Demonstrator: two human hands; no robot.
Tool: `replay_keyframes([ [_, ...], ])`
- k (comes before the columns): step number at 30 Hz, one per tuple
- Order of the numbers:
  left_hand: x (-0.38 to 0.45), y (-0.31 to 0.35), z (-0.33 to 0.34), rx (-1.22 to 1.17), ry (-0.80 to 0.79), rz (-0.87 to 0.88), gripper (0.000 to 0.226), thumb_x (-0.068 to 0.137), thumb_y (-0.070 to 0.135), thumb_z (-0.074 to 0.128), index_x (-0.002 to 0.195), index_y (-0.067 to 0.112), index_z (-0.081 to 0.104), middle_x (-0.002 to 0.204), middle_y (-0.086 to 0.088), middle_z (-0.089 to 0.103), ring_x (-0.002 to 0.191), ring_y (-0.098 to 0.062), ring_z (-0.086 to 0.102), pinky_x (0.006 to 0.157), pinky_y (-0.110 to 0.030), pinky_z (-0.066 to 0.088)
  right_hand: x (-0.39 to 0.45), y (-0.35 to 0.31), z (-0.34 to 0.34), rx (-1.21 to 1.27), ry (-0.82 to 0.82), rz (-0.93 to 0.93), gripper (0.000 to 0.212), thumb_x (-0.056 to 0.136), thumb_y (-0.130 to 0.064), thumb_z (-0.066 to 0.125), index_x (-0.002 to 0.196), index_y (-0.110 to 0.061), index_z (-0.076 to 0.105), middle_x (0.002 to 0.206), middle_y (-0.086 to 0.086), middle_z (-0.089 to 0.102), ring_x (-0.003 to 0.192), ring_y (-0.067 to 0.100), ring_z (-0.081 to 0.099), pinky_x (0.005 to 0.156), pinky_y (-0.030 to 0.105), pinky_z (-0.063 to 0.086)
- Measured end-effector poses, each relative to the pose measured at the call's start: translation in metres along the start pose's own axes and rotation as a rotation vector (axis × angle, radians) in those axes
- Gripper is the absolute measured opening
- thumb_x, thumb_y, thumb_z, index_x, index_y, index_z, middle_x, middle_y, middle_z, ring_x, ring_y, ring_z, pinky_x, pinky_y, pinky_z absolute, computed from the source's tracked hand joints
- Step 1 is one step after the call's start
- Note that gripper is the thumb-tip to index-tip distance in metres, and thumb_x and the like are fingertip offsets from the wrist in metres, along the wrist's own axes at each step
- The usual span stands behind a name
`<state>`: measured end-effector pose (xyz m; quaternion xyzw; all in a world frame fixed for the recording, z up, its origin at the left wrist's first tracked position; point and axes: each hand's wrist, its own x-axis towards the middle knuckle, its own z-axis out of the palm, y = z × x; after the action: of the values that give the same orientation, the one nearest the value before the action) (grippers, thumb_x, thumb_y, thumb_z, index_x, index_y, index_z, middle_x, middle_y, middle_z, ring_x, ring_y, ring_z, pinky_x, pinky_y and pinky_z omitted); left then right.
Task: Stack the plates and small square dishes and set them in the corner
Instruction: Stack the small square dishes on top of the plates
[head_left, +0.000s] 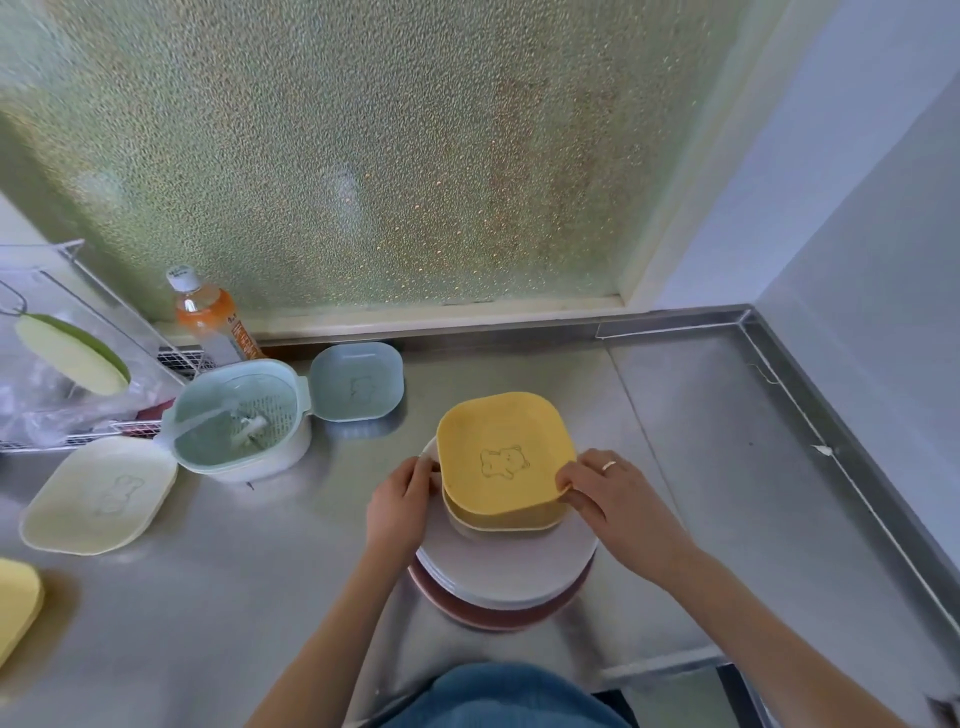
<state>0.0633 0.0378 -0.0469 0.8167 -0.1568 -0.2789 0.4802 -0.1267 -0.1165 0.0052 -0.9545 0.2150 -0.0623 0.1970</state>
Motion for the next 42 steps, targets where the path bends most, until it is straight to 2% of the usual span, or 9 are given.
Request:
replay_keyframes([
  [5,-0.004,0.002,0.0,-0.034,-0.021,0.026,0.047,0.081,0.054,0.034,0.086,0.02,0.065,0.082,0.0,0.07,0.087,-0.023,0.063,0.082,-0.044,0.049,-0.014,0.002,0.003,-0.043,-0.096,0.063,0.029,0.081,-0.054,0.039,0.094,-0.033,0.054,0.12,-0.003,0.046,0.116,0.018,0.041,0.095,0.033,0.035],
  [10,-0.007,0.005,0.002,0.024,-0.036,0.046,0.047,0.08,0.056,0.04,0.116,0.034,0.061,0.083,0.016,0.064,0.086,-0.013,0.061,0.081,-0.035,0.05,-0.008,-0.01,-0.003,0.066,-0.157,0.133,0.039,0.077,-0.064,0.036,0.106,-0.044,0.052,0.154,-0.01,0.007,0.139,0.012,0.009,0.11,0.04,0.02],
  [14,-0.009,0.005,0.003,0.033,-0.032,0.083,0.035,0.091,0.046,0.049,0.124,0.037,0.058,0.086,0.015,0.066,0.086,-0.011,0.063,0.08,-0.034,0.051,0.011,-0.019,0.008,0.044,-0.108,0.155,0.061,0.093,-0.057,0.028,0.147,-0.038,0.007,0.157,-0.009,-0.015,0.144,0.009,-0.004,0.115,0.037,0.006],
  [19,-0.008,0.003,0.004,-0.035,-0.047,0.133,0.028,0.093,0.039,0.049,0.11,0.061,0.051,0.077,0.014,0.054,0.076,-0.005,0.052,0.075,-0.027,0.046,0.02,-0.022,0.029,-0.082,-0.247,0.204,0.07,0.092,-0.055,0.014,0.148,-0.02,-0.011,0.157,-0.003,-0.009,0.141,0.01,-0.02,0.117,0.031,-0.006],
  [26,-0.002,0.001,0.002,-0.089,0.063,0.106,0.023,0.094,0.037,0.048,0.098,0.046,0.068,0.075,0.006,0.071,0.076,-0.014,0.066,0.077,-0.04,0.056,0.043,-0.027,0.018,0.01,-0.1,0.208,0.049,0.098,-0.046,0.024,0.146,-0.034,0.015,0.156,-0.009,0.015,0.139,0.01,0.025,0.115,0.042,-0.002],
  [30,0.021,-0.003,-0.009,-0.006,0.172,0.091,0.039,0.095,0.024,0.049,0.133,0.029,0.052,0.1,0.006,0.069,0.078,-0.017,0.066,0.078,-0.034,0.052,0.08,-0.048,0.018,0.096,-0.035,0.095,0.041,0.098,-0.042,0.025,0.138,-0.035,0.032,0.149,-0.013,0.032,0.14,0.006,0.02,0.115,0.044,0.001],
  [33,0.054,-0.006,-0.022,0.171,0.192,0.06,0.046,0.092,0.013,0.049,0.136,0.025,0.048,0.124,0.002,0.062,0.084,-0.015,0.059,0.076,-0.027,0.041,0.109,-0.06,0.025,0.111,-0.095,0.06,0.037,0.099,-0.037,0.033,0.135,-0.034,0.038,0.149,-0.013,0.033,0.139,0.008,0.022,0.115,0.048,0.0],
  [39,0.112,-0.019,-0.036,0.171,0.183,-0.257,0.057,0.091,0.027,0.045,0.145,0.028,0.028,0.111,-0.014,0.067,0.102,-0.034,0.063,0.088,-0.041,0.048,0.163,-0.081,0.035,0.117,-0.166,-0.021,0.031,0.098,-0.034,0.037,0.126,-0.032,0.05,0.125,-0.006,0.06,0.123,0.015,0.045,0.112,0.051,0.001],
  [42,0.126,-0.02,-0.035,0.266,0.092,-0.293,0.044,0.09,0.022,0.046,0.134,0.017,0.046,0.125,-0.017,0.059,0.112,-0.037,0.056,0.092,-0.038,0.043,0.166,-0.081,0.043,0.148,-0.167,0.006,0.03,0.097,-0.031,0.038,0.124,-0.032,0.051,0.12,-0.006,0.062,0.121,0.015,0.046,0.112,0.05,0.002],
])
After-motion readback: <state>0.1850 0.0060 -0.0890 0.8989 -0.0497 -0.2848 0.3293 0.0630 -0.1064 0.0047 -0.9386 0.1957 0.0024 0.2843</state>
